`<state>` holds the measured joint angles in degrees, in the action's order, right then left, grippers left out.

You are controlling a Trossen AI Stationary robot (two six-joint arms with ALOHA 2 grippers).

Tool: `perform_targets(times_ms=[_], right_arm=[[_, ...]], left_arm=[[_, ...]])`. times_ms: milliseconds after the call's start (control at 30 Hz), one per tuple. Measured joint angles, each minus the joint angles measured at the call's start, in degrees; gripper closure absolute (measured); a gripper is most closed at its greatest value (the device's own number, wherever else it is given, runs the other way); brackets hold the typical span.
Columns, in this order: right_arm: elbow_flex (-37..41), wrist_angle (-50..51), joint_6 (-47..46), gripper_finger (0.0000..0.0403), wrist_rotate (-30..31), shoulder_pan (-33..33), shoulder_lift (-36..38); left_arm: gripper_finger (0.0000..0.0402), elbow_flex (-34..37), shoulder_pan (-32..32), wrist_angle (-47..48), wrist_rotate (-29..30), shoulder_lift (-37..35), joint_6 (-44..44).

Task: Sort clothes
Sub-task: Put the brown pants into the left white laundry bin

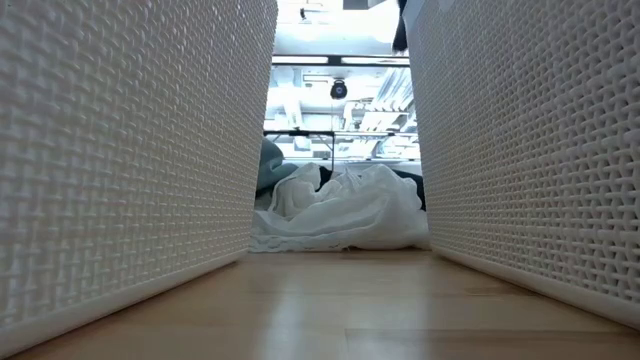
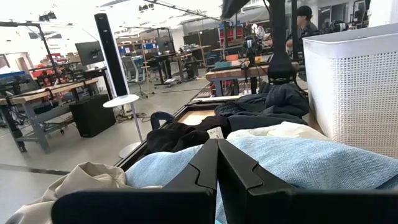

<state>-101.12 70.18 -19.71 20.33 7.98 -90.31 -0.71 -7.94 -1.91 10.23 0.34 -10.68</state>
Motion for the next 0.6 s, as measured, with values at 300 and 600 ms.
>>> perform_targets(times_ms=[300,600], right_arm=[[11.8,-13.2,4.3,0.0239,-13.9,11.1,-6.0],[13.9,-15.2,4.6,0.0154,-13.5,12.3,-13.7]], left_arm=[[0.0402,0.0,0.0,0.0,0.0,0.0,0.0],[0.0402,0.0,0.0,0.0,0.0,0.0,0.0]])
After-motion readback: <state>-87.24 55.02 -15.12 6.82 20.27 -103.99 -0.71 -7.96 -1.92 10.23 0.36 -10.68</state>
